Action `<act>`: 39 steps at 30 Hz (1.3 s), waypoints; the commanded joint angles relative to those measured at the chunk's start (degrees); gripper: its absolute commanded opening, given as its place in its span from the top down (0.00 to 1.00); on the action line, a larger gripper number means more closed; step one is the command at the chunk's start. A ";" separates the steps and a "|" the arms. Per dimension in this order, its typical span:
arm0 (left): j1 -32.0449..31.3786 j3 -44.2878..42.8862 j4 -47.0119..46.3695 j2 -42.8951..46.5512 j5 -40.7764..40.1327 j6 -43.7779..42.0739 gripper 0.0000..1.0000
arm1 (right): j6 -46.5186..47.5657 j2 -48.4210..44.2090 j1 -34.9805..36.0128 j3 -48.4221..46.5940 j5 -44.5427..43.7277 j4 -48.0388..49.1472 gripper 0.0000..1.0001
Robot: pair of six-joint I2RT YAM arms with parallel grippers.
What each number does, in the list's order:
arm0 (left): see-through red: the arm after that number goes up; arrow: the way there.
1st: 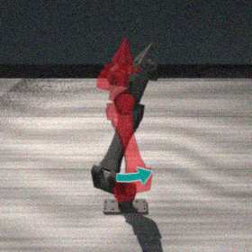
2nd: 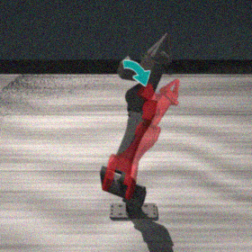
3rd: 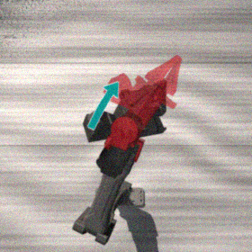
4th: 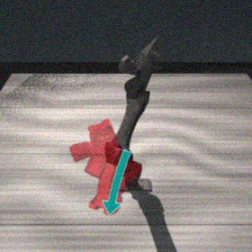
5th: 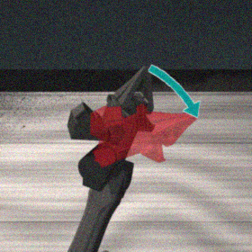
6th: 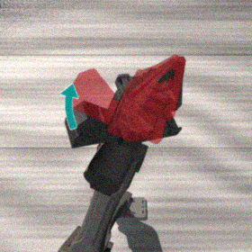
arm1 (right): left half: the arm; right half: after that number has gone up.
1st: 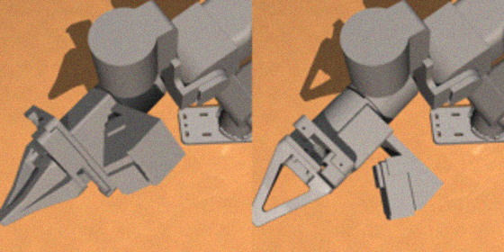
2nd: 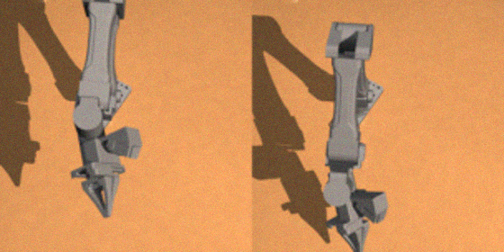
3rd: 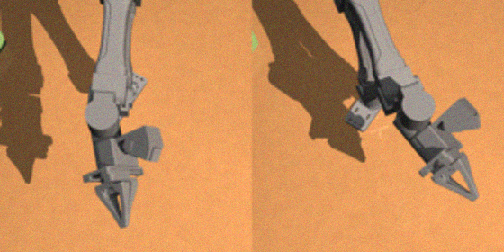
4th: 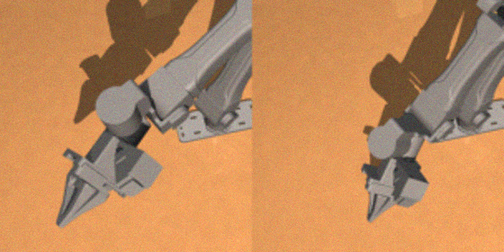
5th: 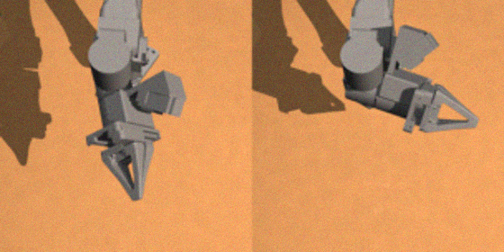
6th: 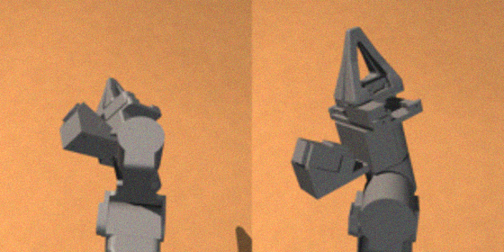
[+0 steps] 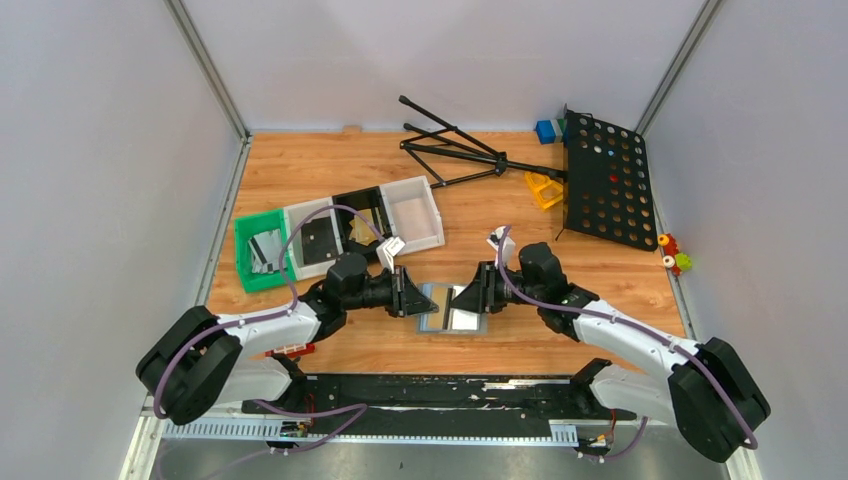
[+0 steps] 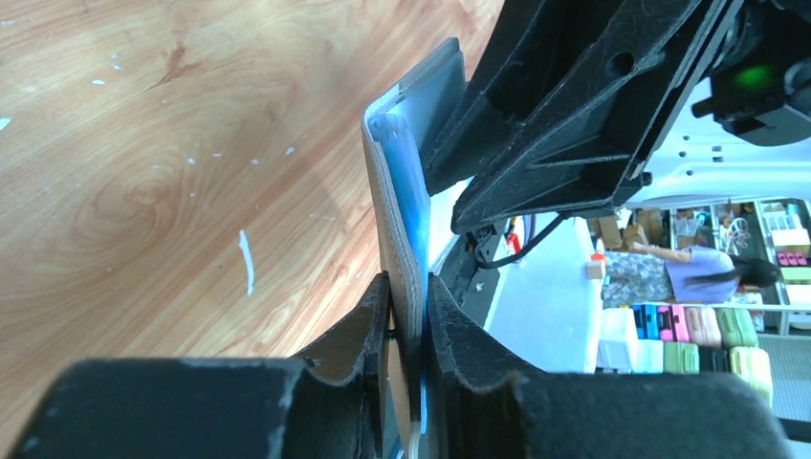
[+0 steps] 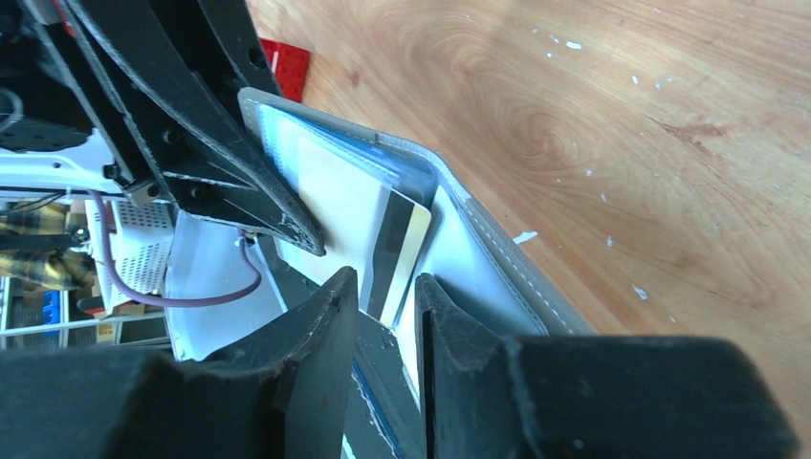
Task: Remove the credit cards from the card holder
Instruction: Remove the credit card from the card holder.
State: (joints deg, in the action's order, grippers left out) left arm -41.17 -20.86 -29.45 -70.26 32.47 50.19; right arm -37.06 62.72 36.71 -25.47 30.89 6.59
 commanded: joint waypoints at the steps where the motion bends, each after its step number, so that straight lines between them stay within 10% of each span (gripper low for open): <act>1: 0.21 1.35 -10.12 1.38 3.23 3.78 0.87 | -2.74 -1.79 -0.87 0.30 4.05 5.11 0.69; 15: 1.35 5.48 -40.21 -5.21 8.20 21.03 0.88 | -9.07 -3.02 -1.86 4.15 8.81 14.41 0.61; 23: 1.79 7.02 -56.47 -11.96 8.78 29.43 0.90 | -17.12 -2.90 -2.39 6.75 12.13 26.90 0.84; 39: 1.79 5.01 -44.36 -7.20 8.49 23.96 0.84 | -20.10 -1.88 -2.28 5.01 16.79 32.54 0.83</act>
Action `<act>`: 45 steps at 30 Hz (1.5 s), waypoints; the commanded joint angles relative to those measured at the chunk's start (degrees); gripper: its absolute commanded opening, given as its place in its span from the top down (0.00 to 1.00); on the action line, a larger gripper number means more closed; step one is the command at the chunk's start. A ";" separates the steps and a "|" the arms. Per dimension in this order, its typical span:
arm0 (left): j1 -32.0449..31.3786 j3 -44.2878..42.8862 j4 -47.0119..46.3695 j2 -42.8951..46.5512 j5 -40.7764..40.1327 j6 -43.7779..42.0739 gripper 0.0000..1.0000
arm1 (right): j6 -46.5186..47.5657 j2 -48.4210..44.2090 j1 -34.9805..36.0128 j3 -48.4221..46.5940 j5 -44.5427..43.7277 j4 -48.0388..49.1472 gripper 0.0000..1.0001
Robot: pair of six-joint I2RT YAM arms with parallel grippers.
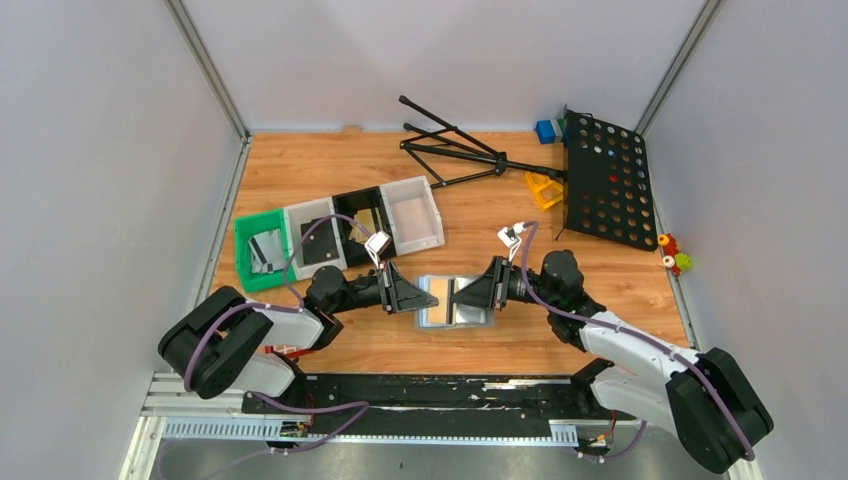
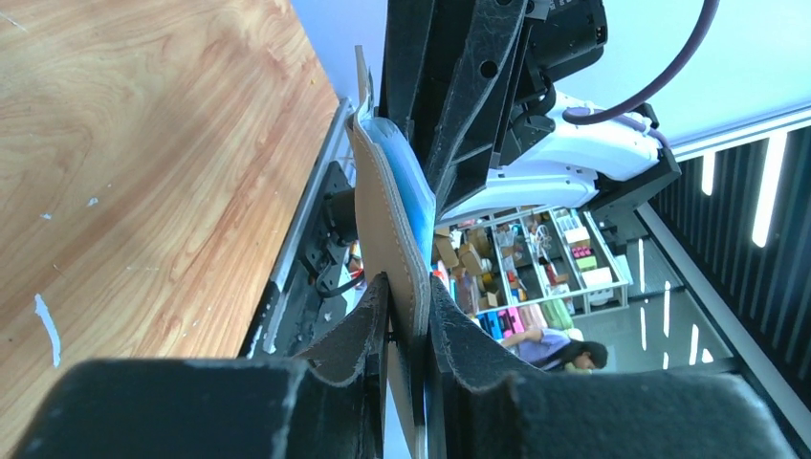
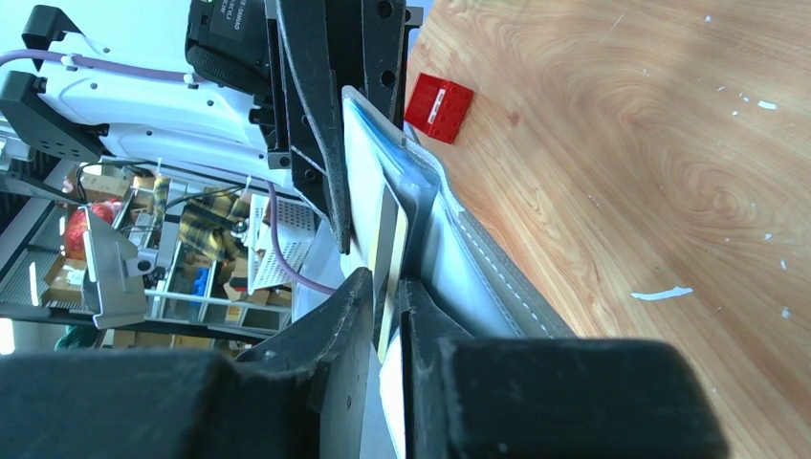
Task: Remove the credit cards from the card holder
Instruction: Remove the credit card from the card holder.
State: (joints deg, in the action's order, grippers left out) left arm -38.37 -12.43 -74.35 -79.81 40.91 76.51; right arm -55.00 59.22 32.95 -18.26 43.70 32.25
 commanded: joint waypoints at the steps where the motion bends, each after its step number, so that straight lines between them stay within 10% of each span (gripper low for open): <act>1: -1.01 -3.57 1.00 2.46 0.09 -2.48 0.83 | -2.59 2.07 1.58 -2.10 4.14 7.64 0.85; 10: -0.88 -3.12 3.27 4.85 -0.65 -3.22 0.71 | 1.24 0.32 1.18 -2.64 1.66 -0.45 1.00; 22: 5.30 -0.68 7.16 10.94 0.98 -2.91 0.83 | 3.65 -3.10 -3.22 -1.16 3.05 -4.96 1.00; 35: 11.56 -16.73 79.34 29.85 -11.96 -38.56 0.86 | 11.03 -1.79 -6.50 -8.99 2.35 -15.36 1.00; 45: 11.56 -20.37 97.25 28.83 -20.66 -45.02 0.88 | 16.55 10.12 -6.42 -23.90 0.96 -21.91 1.00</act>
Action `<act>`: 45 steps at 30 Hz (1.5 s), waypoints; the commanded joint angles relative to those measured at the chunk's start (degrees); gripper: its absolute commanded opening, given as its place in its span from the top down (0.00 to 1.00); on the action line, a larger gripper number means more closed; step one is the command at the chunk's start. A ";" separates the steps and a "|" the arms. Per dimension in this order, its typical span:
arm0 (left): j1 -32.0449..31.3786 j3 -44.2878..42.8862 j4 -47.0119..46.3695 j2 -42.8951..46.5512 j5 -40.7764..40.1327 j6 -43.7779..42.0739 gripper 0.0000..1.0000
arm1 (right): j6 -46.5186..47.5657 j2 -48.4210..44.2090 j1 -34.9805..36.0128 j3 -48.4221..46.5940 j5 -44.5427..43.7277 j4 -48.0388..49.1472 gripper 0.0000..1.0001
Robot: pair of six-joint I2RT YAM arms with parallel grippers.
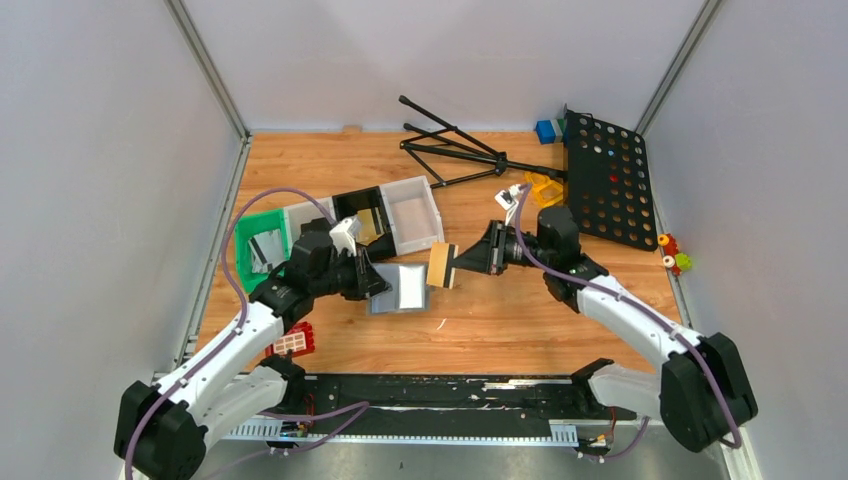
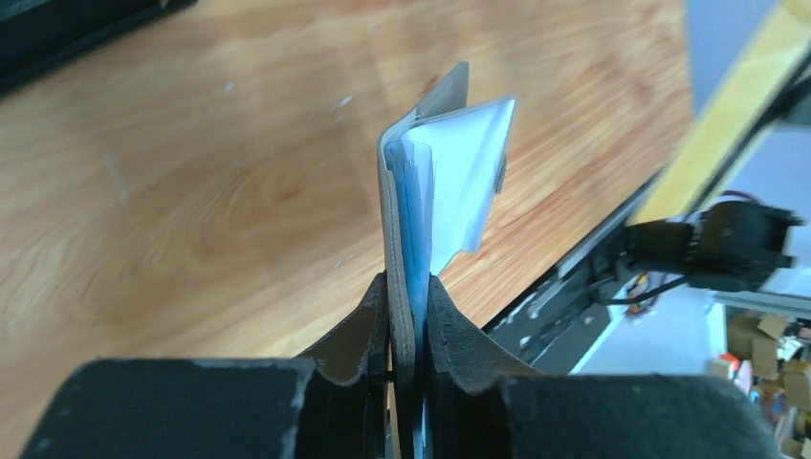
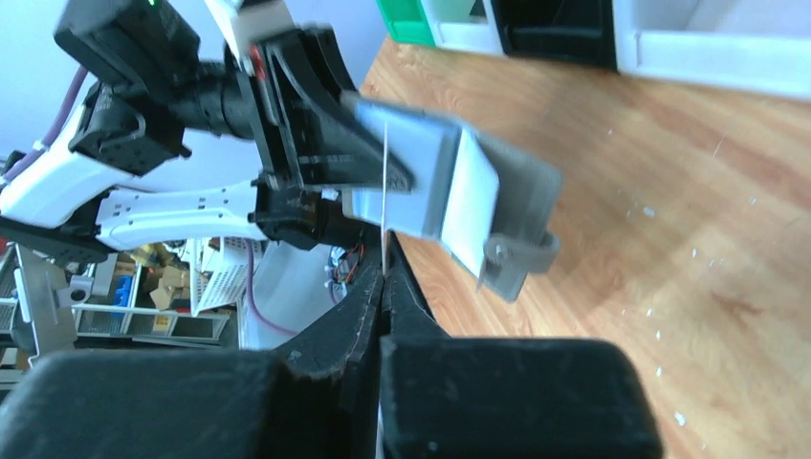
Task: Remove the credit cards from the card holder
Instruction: Remove the credit card from the card holder, then place the credit card in the storage box.
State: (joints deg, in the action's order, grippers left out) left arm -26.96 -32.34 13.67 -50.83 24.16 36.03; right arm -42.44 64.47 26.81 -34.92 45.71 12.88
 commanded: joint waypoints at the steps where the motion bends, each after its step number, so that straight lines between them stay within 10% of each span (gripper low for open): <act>1: 0.15 -0.32 10.13 0.11 -4.39 -4.73 0.88 | 4.58 6.83 -0.15 -9.20 -1.00 -3.19 1.00; 45: -3.18 11.76 1.90 4.15 -10.18 1.20 0.88 | 18.76 63.73 12.71 -72.84 -14.69 -27.81 1.00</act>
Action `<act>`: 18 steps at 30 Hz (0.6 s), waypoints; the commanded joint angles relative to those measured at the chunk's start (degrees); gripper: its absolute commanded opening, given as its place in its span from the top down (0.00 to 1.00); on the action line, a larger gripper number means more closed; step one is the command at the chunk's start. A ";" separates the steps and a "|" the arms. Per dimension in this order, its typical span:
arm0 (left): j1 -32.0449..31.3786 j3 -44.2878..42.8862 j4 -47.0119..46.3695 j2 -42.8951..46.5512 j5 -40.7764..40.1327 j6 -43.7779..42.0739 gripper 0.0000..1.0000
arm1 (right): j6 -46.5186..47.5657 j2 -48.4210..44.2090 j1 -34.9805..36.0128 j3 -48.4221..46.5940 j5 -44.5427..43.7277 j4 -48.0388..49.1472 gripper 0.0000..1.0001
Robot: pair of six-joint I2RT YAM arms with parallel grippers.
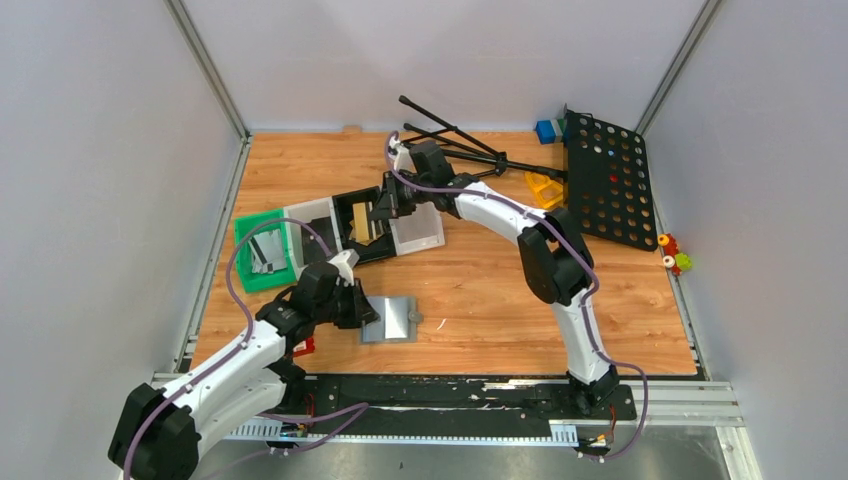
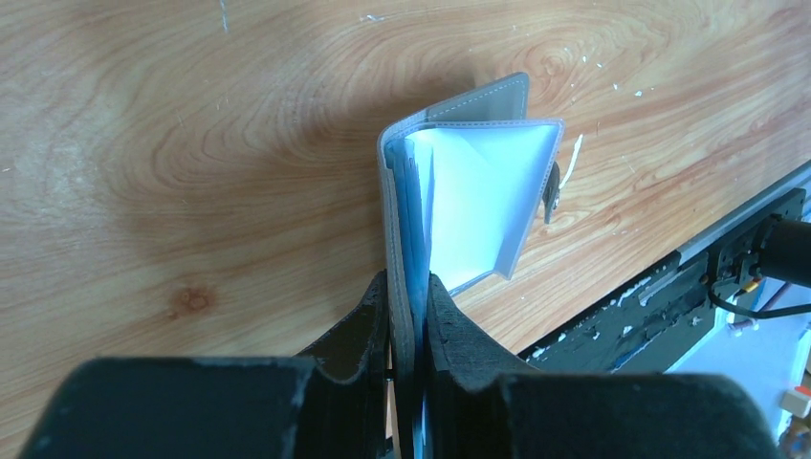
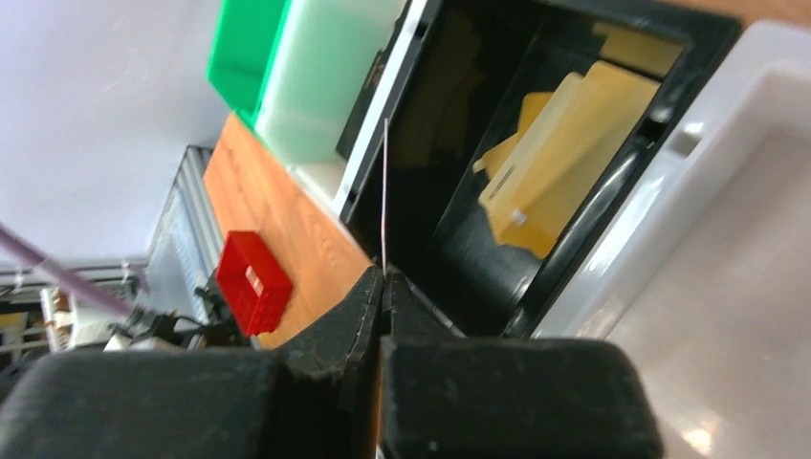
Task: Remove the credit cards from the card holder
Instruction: Place the credit card in the storage box.
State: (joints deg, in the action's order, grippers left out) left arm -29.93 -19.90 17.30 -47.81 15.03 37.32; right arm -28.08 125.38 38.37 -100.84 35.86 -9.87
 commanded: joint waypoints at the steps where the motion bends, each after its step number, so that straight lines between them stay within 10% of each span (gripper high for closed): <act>1: -0.21 -0.86 -1.39 1.13 -1.16 -0.33 0.88 | 4.89 3.61 1.43 -8.49 -6.04 -5.85 1.00; 6: -0.21 -0.76 -1.24 2.30 -2.05 -0.36 0.88 | 6.74 7.14 1.80 -14.36 -10.02 -8.59 1.00; 11: -0.21 -0.85 -1.08 2.04 -2.19 -0.49 0.88 | 8.32 8.81 1.91 -18.60 -11.41 -11.19 0.67; 18: -0.19 -0.71 -2.20 3.15 -2.02 0.01 0.86 | 12.28 -1.62 1.90 -13.28 -12.20 -11.77 0.56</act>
State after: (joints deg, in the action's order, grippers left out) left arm -29.93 -19.90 17.37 -45.80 13.02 37.19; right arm -19.29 133.29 40.05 -116.14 24.49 -21.08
